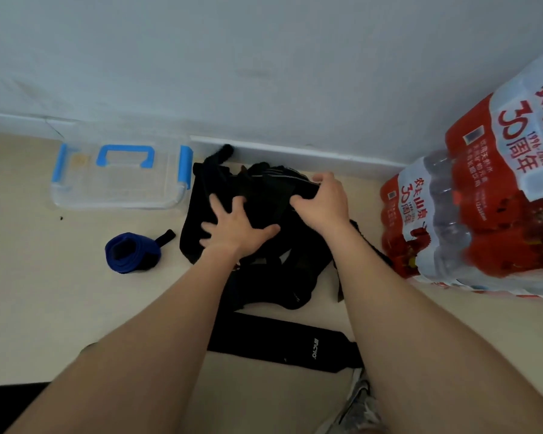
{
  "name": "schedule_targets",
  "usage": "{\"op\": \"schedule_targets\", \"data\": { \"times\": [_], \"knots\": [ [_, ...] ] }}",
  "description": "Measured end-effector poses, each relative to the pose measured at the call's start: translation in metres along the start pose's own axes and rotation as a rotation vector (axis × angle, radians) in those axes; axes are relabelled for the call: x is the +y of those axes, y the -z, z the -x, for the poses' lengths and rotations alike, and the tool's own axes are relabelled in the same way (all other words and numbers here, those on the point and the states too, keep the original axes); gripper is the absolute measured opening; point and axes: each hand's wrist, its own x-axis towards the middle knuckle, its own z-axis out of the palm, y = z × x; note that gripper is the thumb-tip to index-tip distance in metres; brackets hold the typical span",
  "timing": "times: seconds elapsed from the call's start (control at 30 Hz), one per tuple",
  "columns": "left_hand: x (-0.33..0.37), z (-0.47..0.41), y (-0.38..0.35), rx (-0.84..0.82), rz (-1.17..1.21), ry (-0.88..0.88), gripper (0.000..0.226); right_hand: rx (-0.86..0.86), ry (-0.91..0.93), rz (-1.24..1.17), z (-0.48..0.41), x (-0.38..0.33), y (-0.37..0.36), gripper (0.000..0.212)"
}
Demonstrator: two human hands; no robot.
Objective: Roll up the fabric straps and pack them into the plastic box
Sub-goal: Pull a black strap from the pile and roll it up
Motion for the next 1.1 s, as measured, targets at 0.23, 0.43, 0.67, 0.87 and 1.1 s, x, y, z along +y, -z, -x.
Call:
{"op": "schedule_targets", "data": {
  "times": [0.23,0.43,0.67,0.87,1.1],
  "knots": [
    [-0.026,-0.007,-0.016,0.132,0.291,0.047,0.118,-0.309,0.047,0.353,-0.035,0.002,-0.024,0.121],
    [-0.033,-0.006,0.002,0.028,0.413,-0.079,0.092,-0.169,0.246,0.372,-0.009,-0.001,-0.034,0.053],
    [-0.007,0.022,0.024,0.181,0.421,0.105,0.043,0.281,0.545,0.358,0.035,-0.035,-0.004,0.038],
    [0.001,0.055,0.044,0.094,1.308,0.159,0.028,0.293,0.72,0.597,0.093,-0.032,-0.012,0.054],
    [-0.056,0.077,0.009,-0.019,1.026,0.351,0.023,-0.629,0.441,0.587,0.142,0.021,-0.035,0.083]
  ]
}}
